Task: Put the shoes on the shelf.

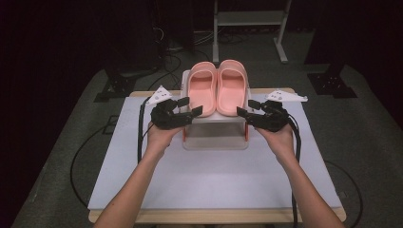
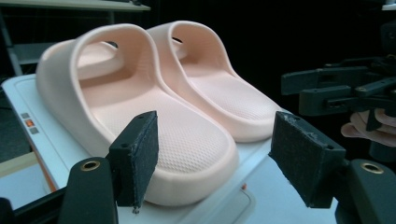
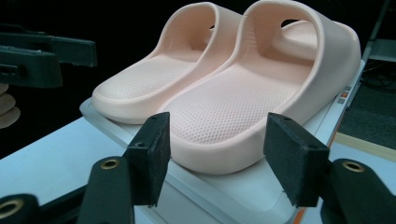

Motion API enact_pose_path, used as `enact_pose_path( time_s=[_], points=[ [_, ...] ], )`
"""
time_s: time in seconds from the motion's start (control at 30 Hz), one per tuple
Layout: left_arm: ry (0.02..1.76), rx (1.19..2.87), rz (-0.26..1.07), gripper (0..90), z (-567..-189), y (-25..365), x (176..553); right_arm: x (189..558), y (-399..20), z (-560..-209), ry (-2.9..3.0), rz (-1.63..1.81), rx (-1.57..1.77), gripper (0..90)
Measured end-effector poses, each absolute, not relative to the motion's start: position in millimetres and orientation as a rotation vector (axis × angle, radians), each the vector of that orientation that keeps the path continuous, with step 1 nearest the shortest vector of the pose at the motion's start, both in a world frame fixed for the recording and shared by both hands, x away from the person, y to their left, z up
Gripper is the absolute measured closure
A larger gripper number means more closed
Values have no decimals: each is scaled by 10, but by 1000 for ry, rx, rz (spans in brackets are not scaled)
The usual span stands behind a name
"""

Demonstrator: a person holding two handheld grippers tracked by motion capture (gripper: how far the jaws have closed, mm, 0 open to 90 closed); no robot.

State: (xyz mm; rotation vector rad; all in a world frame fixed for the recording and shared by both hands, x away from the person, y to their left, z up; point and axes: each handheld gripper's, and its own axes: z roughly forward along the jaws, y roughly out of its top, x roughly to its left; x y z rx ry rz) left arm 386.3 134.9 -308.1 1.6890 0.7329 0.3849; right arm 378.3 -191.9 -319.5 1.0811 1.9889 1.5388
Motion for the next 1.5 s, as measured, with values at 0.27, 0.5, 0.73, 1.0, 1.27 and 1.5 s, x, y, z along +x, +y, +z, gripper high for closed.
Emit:
enact_pose_path(
  time_s=[0.27, 0.5, 0.73, 1.0, 1.27, 1.5],
  points=[
    [714, 1701, 392, 294, -3100, 1343, 3776, 3705, -1940, -3243, 1985, 1545, 1077, 369],
    [719, 1701, 398, 262, -3141, 1354, 3696, 3645, -1967, -3294, 1992, 1542, 1071, 365],
    [710, 1705, 398, 230, -3185, 1350, 3623, 3573, -1970, -3310, 2003, 1562, 1059, 337],
    [704, 1713, 399, 195, -3228, 1345, 3556, 3505, -1977, -3403, 2020, 1566, 1062, 320],
    [712, 1713, 398, 169, -3309, 1375, 3465, 3440, -2022, -3497, 2026, 1558, 1070, 310],
    [712, 1722, 400, 154, -3377, 1388, 3407, 3393, -2081, -3596, 2031, 1564, 1095, 290]
  ],
)
